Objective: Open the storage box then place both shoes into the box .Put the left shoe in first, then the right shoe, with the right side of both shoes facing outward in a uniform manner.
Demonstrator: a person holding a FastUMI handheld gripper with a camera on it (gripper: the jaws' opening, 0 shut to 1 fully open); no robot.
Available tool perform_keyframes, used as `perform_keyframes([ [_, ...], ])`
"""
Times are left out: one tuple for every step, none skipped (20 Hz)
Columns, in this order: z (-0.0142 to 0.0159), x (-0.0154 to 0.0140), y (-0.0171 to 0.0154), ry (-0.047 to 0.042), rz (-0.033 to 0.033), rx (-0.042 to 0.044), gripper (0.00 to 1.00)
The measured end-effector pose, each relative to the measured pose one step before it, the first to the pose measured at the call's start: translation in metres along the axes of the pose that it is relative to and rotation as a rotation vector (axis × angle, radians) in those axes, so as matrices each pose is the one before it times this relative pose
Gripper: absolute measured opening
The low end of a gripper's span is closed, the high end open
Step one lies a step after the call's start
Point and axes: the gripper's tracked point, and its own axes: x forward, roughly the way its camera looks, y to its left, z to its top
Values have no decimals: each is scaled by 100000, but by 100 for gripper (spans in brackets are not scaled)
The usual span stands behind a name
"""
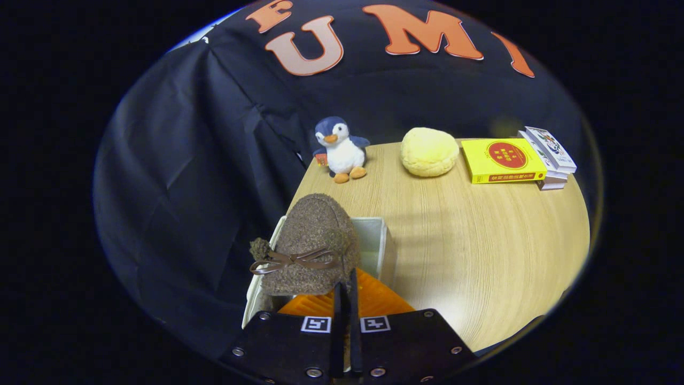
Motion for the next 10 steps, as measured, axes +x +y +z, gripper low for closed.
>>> perform_keyframes([
  [-405, 446, 104, 799, -545, -645, 7],
  [-452, 392, -29, 785, -1122, -1136, 10],
  [-694, 250, -145, 1785, -1237, -1004, 12],
  [-639, 213, -64, 1584, -1023, -697, 15],
  [-556, 218, -57, 1659, -248, -283, 15],
  [-369, -106, 0, 844, 919, 280, 19],
  [-189, -299, 152, 457, 2145, 460, 23],
  [274, -400, 245, -1039, 2752, 711, 33],
  [389, -669, -170, -1154, 2210, 29, 37],
  [613, -725, -178, -2021, 1963, -269, 43],
])
